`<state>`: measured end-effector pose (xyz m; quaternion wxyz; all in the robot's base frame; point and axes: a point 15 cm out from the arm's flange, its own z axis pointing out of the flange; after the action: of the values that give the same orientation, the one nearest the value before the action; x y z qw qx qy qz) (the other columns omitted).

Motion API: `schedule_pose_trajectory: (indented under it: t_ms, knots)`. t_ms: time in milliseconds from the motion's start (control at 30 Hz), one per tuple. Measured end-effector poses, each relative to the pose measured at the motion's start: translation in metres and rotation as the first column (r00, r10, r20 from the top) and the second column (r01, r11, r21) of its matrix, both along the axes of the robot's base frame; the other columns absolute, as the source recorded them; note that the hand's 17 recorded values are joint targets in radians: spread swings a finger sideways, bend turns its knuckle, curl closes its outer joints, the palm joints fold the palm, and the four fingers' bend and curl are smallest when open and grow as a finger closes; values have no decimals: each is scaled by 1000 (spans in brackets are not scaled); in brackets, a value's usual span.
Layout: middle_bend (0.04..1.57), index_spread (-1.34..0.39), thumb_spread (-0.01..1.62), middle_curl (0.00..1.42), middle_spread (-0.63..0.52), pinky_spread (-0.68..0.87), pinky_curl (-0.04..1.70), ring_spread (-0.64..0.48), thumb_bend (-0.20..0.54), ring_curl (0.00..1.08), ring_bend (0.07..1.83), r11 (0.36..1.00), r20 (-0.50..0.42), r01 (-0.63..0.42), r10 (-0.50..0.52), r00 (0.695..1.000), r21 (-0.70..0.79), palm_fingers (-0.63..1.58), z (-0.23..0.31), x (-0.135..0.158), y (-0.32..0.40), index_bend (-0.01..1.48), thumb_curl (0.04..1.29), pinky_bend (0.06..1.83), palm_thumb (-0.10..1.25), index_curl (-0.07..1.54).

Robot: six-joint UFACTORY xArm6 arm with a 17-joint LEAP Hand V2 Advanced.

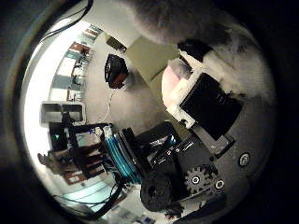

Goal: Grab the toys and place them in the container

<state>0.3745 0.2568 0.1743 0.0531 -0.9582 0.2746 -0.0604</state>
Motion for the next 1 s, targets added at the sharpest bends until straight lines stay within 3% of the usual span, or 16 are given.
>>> schedule_pose_trajectory:
  t_ms: [233,433,767,1000]
  knots:
    - [1374,-191,954,702,-105,-194,810,-243,-31,863,1275,999,2,10,-10,1000,38,1113,-6,12,21,1177,700,1386,988,712]
    - [1207,-275,887,647,-127,-275,690,-220,-34,739,1231,998,36,11,-13,999,61,1059,-12,22,24,851,660,1282,847,670]
    - [978,-384,949,627,-191,-392,601,-218,-24,621,1193,998,41,47,-49,998,50,782,-13,37,0,396,576,1123,803,641]
    - [850,-433,1040,626,-201,-387,635,-213,-25,598,1181,998,47,48,-50,998,47,626,-13,44,-10,213,506,1166,754,576]
